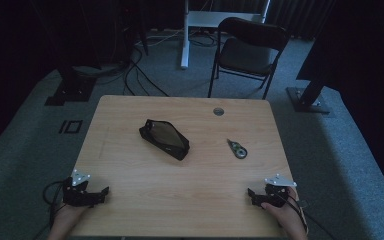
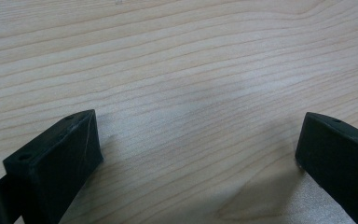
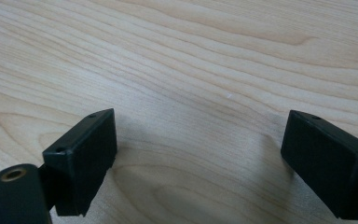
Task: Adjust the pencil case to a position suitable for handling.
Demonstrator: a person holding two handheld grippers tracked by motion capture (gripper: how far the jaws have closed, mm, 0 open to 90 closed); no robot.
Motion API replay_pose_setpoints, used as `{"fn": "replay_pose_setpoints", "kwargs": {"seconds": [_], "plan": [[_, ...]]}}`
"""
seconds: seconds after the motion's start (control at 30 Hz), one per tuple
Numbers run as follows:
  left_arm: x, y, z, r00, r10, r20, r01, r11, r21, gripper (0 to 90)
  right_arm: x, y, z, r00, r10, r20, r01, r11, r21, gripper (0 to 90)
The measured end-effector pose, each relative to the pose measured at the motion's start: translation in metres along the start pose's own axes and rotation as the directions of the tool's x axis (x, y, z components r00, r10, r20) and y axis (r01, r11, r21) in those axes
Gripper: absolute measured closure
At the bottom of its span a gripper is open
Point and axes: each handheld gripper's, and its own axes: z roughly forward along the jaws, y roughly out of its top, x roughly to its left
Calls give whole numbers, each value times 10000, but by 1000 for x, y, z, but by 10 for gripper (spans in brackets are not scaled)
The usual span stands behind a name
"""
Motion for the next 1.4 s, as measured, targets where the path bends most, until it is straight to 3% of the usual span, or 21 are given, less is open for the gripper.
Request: {"fn": "replay_pose_setpoints", "kwargs": {"seconds": [0.4,0.43,0.63,0.93,1.4], "plan": [[0,0,0,10000,2,-1,-2,10000,1,0,3,0,0,9999,-89,-114,89,10000,-8,103],[0,0,0,10000,4,-1,-4,10000,2,0,5,3,0,9995,-11,-306,11,10000,5,124],[0,0,0,10000,-4,-2,4,10000,-6,0,15,10,6,9982,-405,-443,410,9991,102,125],[0,0,0,10000,2,-1,-2,10000,1,0,29,24,17,9961,-455,-761,450,9989,-90,126],[0,0,0,10000,2,-1,-2,10000,0,1,55,47,35,9852,-960,-1417,908,9949,-432,124]]}}
